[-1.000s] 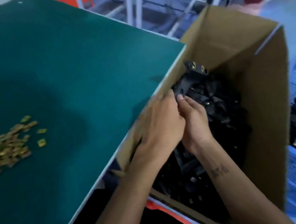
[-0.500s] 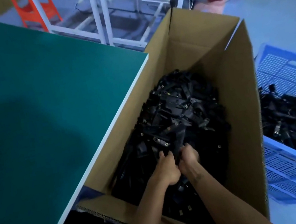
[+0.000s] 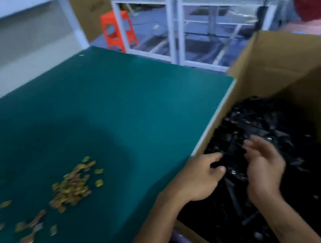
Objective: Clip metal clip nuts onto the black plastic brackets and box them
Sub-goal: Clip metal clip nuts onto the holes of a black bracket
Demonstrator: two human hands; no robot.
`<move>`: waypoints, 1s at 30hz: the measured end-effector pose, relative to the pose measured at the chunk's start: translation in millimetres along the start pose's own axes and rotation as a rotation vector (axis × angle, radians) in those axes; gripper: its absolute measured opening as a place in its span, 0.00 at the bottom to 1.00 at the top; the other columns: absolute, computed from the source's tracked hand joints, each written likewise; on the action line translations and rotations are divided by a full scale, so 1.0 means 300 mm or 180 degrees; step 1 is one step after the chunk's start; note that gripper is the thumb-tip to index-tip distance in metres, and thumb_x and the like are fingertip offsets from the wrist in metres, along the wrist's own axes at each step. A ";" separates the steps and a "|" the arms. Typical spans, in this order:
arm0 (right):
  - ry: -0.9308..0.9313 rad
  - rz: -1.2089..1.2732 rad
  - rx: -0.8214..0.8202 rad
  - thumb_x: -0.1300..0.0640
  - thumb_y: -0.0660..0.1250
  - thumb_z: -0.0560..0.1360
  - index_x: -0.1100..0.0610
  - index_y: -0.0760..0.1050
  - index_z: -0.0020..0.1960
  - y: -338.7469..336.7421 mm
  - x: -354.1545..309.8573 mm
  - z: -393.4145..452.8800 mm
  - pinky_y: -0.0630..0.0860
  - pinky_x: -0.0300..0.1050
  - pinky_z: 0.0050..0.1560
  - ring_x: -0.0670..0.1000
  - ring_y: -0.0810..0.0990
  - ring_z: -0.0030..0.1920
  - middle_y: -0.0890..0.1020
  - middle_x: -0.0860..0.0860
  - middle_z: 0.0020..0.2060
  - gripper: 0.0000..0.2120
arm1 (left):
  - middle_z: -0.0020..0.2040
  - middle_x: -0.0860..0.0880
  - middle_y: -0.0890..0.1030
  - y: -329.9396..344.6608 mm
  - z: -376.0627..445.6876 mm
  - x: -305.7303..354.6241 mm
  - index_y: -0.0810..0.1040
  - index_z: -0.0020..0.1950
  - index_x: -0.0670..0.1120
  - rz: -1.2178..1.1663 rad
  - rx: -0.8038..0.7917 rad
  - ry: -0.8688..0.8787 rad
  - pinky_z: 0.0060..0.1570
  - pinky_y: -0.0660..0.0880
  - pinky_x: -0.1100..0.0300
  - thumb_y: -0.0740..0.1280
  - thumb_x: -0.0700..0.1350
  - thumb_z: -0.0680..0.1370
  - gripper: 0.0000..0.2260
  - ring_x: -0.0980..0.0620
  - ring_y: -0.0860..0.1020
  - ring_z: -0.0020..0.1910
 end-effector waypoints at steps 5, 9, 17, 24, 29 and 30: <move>-0.1163 0.0023 -0.1546 0.71 0.66 0.77 0.49 0.82 0.49 0.335 -0.195 -0.217 0.77 0.41 0.55 0.45 0.83 0.46 0.85 0.44 0.42 0.17 | 0.61 0.53 0.84 -0.302 -0.275 -0.004 0.78 0.70 0.47 -0.0867 0.1328 0.0458 0.60 0.78 0.56 0.63 0.48 0.79 0.19 0.55 0.83 0.56; -0.1441 -0.0405 -0.3213 0.75 0.65 0.77 0.53 0.82 0.46 0.627 -0.206 -0.446 0.76 0.34 0.50 0.42 0.82 0.41 0.86 0.45 0.39 0.18 | 0.47 0.54 0.86 -0.564 -0.562 -0.182 0.83 0.55 0.49 -0.1002 0.2915 0.0457 0.38 0.78 0.62 0.63 0.38 0.83 0.10 0.56 0.83 0.41; -0.2237 -0.1667 -0.5105 0.62 0.68 0.81 0.53 0.85 0.54 1.146 -0.131 -0.892 0.72 0.27 0.52 0.38 0.81 0.50 0.86 0.43 0.50 0.09 | 0.29 0.51 0.77 -0.730 -1.032 -0.608 0.83 0.45 0.53 -0.0573 0.4958 -0.0581 0.27 0.69 0.53 0.64 0.37 0.81 0.13 0.51 0.68 0.26; -0.2740 -0.2608 -0.5260 0.69 0.60 0.75 0.58 0.82 0.64 1.639 -0.001 -1.215 0.66 0.37 0.71 0.53 0.77 0.69 0.81 0.54 0.67 0.22 | 0.30 0.58 0.78 -0.752 -1.003 -0.636 0.82 0.39 0.48 -0.0244 0.4560 -0.0776 0.29 0.65 0.69 0.65 0.42 0.77 0.09 0.59 0.74 0.28; -0.3199 -0.3164 -0.4879 0.67 0.61 0.74 0.68 0.79 0.55 1.941 0.109 -1.304 0.72 0.54 0.69 0.61 0.77 0.64 0.80 0.60 0.60 0.13 | 0.25 0.58 0.72 -0.749 -0.995 -0.675 0.79 0.38 0.48 -0.0737 0.4567 -0.0695 0.24 0.60 0.69 0.63 0.41 0.78 0.10 0.58 0.68 0.22; -0.3505 -0.3307 -0.4720 0.64 0.63 0.76 0.65 0.78 0.59 1.996 0.127 -1.308 0.69 0.55 0.71 0.60 0.74 0.68 0.77 0.58 0.65 0.14 | 0.25 0.58 0.72 -0.746 -0.994 -0.671 0.79 0.38 0.49 -0.0796 0.4538 -0.0695 0.24 0.61 0.69 0.63 0.42 0.77 0.09 0.59 0.68 0.22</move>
Point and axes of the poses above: each hand's wrist, its own z-axis towards the middle knuckle, its own y-axis out of the palm, x = y × z, the point moved 5 cm from there along z, towards the middle knuckle
